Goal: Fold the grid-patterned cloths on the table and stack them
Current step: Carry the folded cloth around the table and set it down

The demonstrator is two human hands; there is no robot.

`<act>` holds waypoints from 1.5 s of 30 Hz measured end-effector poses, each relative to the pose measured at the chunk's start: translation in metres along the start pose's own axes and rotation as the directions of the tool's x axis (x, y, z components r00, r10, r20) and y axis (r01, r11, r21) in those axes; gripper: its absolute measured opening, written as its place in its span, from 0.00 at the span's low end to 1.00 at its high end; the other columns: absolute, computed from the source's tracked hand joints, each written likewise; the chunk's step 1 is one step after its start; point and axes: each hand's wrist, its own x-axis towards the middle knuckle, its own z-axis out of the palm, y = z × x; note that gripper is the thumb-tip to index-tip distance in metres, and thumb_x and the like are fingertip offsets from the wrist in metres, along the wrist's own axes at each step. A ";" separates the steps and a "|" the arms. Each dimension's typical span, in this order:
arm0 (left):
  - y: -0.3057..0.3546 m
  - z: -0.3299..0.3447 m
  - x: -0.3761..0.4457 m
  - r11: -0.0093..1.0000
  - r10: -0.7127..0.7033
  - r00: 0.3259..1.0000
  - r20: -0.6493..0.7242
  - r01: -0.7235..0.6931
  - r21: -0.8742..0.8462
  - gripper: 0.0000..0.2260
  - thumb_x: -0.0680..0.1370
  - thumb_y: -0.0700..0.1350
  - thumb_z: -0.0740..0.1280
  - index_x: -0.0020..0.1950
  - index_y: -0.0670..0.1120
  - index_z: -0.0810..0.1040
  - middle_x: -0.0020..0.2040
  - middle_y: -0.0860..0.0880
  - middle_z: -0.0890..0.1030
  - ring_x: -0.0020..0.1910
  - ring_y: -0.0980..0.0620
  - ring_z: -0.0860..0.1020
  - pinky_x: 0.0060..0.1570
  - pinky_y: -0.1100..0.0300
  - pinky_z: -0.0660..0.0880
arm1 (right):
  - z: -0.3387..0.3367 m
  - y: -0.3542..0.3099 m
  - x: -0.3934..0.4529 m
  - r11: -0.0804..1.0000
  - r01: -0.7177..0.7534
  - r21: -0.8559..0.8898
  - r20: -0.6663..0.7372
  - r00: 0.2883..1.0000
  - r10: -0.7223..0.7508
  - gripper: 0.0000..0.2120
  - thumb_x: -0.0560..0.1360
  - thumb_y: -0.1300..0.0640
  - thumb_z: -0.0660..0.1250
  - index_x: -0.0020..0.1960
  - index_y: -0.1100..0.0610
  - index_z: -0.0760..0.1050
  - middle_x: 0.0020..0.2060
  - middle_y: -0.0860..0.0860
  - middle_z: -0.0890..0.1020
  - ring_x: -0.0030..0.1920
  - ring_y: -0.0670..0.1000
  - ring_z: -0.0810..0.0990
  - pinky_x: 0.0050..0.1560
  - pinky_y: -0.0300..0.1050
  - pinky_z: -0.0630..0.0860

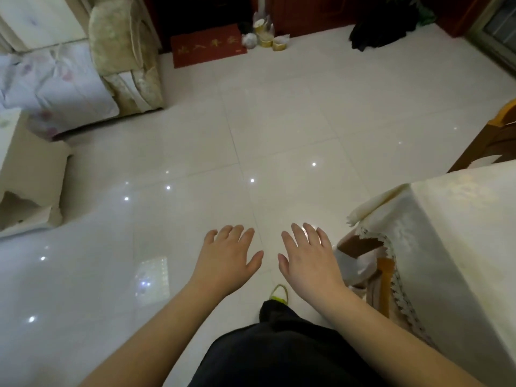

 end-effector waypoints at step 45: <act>0.210 -0.219 0.743 0.685 0.717 0.696 0.030 -0.713 0.148 0.34 0.76 0.63 0.42 0.73 0.48 0.69 0.71 0.47 0.72 0.70 0.47 0.69 0.66 0.43 0.65 | -0.099 0.427 0.478 0.662 -0.746 0.076 0.076 0.666 0.742 0.23 0.76 0.44 0.57 0.64 0.54 0.77 0.62 0.55 0.79 0.63 0.58 0.77 0.64 0.57 0.72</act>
